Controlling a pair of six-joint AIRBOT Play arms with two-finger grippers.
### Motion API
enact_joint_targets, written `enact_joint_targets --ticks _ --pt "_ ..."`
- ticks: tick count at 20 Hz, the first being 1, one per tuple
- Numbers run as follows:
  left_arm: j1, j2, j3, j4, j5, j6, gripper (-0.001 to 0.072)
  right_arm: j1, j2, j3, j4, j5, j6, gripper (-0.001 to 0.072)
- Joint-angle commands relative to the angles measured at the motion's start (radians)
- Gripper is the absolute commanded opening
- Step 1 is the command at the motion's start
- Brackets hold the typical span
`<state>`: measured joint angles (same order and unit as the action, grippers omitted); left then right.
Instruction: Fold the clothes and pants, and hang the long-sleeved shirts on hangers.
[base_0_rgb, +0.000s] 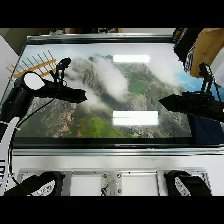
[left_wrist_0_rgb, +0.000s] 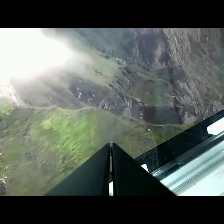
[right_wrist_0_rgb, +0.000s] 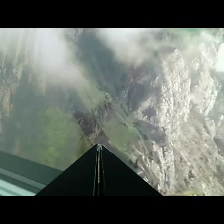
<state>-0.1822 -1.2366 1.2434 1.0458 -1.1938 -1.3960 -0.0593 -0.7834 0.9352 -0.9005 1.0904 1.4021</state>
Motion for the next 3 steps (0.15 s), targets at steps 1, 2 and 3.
enact_joint_targets --ticks 1,2,3 --pt "-0.001 0.0 0.0 0.0 0.0 0.0 0.001 0.005 0.001 0.001 0.001 -0.001 0.0 0.0017" --pt "-0.001 0.0 0.0 0.0 0.0 0.0 0.001 0.005 0.001 0.001 0.001 -0.001 0.0 0.0018" --pt "-0.001 0.0 0.0 0.0 0.0 0.0 0.001 0.005 0.001 0.001 0.001 0.0 0.0 0.0017"
